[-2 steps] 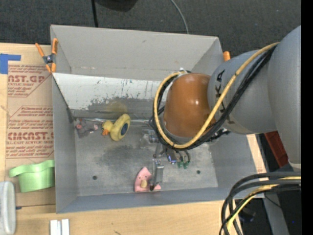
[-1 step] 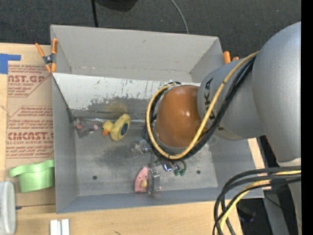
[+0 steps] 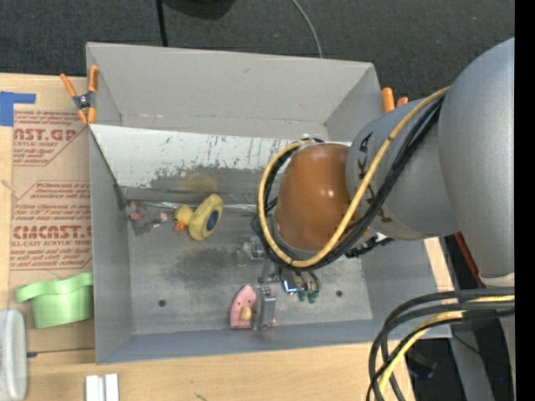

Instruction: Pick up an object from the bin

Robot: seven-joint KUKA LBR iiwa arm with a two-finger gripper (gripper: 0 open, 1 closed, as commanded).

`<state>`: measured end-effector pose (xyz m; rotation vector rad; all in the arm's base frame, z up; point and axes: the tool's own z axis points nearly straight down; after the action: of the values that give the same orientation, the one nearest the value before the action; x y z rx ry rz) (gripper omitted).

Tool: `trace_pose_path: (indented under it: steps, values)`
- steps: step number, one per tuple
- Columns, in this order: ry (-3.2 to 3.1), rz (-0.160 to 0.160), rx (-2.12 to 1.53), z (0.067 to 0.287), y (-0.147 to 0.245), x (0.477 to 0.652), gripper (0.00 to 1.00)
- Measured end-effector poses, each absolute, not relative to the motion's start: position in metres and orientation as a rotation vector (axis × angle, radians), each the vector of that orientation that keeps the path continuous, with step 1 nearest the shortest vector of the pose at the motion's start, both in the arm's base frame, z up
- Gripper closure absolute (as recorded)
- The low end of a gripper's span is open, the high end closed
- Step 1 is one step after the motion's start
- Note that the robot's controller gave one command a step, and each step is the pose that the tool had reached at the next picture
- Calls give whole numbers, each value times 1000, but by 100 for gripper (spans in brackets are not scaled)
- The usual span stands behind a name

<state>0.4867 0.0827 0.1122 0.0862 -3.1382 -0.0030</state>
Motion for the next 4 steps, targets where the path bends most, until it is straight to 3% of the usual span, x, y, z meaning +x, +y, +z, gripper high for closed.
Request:
trace_pose_path:
  steps: [1, 2, 3, 4]
  values:
    - [-3144, -2, -12, 101, 81, 486, 0]
    - [-3119, -6, 363, 71, 83, 485, 100]
    - [-3119, -6, 362, 71, 82, 485, 100]
    - [-3101, -8, 443, 103, 65, 485, 100]
